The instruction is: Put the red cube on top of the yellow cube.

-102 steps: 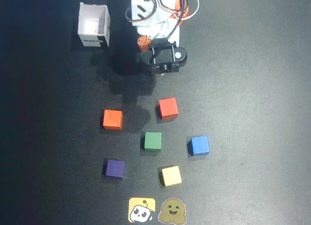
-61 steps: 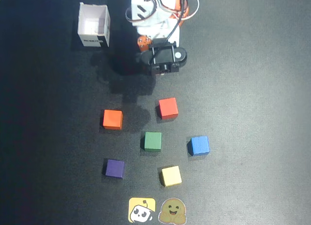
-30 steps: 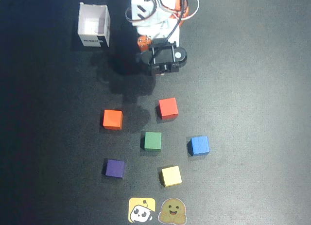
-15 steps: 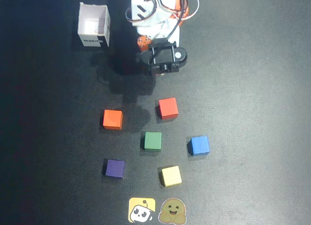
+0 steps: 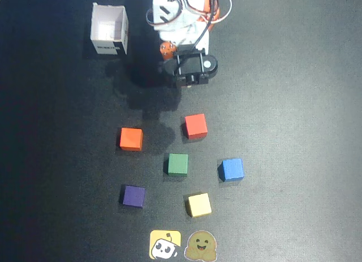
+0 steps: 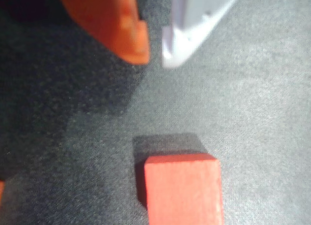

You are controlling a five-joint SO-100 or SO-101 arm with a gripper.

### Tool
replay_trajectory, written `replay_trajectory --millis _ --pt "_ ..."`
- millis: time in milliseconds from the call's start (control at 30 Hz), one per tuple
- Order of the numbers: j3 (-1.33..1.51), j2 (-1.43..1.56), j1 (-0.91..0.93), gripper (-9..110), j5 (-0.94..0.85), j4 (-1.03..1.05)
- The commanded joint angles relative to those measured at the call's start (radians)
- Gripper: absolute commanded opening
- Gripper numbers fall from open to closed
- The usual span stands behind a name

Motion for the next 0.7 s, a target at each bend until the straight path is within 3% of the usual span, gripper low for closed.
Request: replay_trajectory --millis 0,667 --pt "-0.006 0.011 0.000 1 -0.002 0.002" --pt "-0.006 0.011 0.008 1 -0.086 0.002"
